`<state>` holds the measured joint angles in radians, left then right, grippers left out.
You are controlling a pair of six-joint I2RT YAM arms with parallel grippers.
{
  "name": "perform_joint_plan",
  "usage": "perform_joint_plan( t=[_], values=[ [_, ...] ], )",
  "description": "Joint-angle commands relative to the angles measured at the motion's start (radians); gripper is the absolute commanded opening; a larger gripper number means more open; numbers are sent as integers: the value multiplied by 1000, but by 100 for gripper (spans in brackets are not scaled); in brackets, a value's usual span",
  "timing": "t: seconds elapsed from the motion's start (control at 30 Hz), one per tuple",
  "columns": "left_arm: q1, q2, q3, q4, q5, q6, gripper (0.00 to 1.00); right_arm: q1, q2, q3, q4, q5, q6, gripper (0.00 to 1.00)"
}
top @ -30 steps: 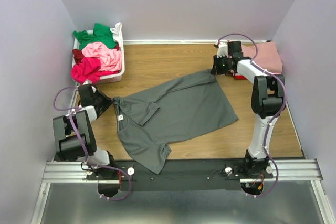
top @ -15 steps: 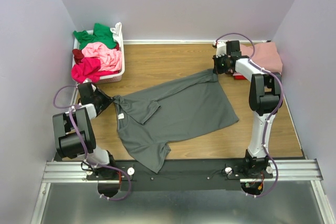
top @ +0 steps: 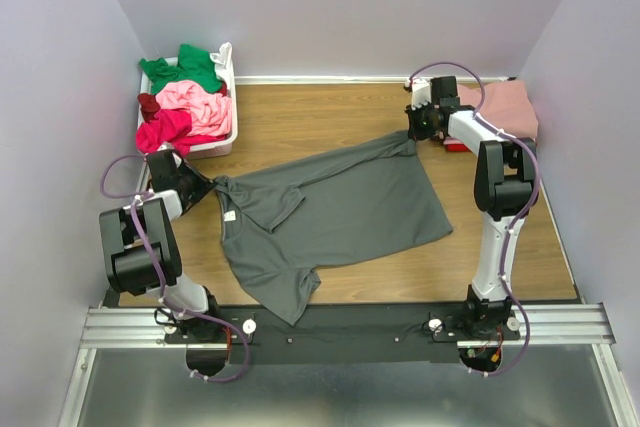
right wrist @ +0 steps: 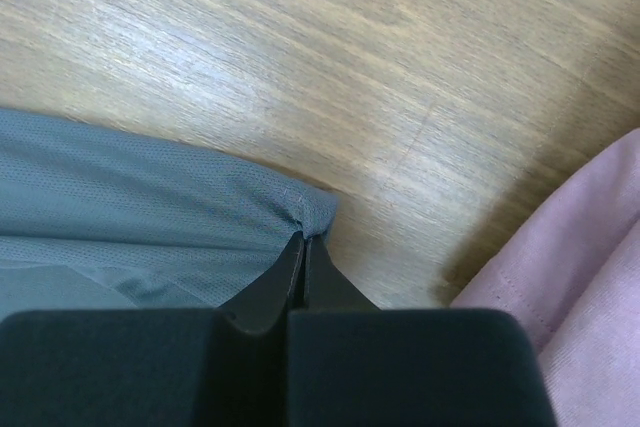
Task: Fold and stack the t-shirts
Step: Fold the tshirt
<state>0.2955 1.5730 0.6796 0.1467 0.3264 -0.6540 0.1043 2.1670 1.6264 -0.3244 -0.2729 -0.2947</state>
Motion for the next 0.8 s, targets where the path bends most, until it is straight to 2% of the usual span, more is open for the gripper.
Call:
perform_joint_plan(
  t=[0.0, 0.27, 0.3, 0.33, 0.4, 0.43, 0.47, 0.53, 0.63, 0.77],
  values=[
    [11, 18, 24, -13, 2, 25, 0, -14, -50, 12, -12, 47, -35, 1],
    [11, 53, 52, -15, 8, 28, 0, -20, -52, 10, -13, 54, -47, 2],
    [11, 56, 55, -16, 16, 31, 0, -20, -52, 6, -13, 37, -46, 3],
    [11, 58, 66, -15, 28, 36, 1, -18, -53, 4, -13, 28, -46, 13],
    [11, 53, 75, -18, 63, 48, 7, -18, -58, 0, -13, 2, -44, 25],
    [10, 36, 84, -28, 72, 53, 16, -18, -71, -8, -12, -5, -46, 34],
    [10, 24, 86, -29, 71, 53, 20, -18, -76, -11, -13, -9, -46, 37],
    [10, -8, 90, -47, 62, 63, 29, -18, -87, -17, -13, -18, -46, 40],
    [10, -73, 100, -87, 28, 82, 36, -18, -110, -31, -15, -34, -43, 43],
    [11, -149, 90, -114, 0, 93, 37, -20, -136, -54, -13, -61, -38, 43]
  ],
)
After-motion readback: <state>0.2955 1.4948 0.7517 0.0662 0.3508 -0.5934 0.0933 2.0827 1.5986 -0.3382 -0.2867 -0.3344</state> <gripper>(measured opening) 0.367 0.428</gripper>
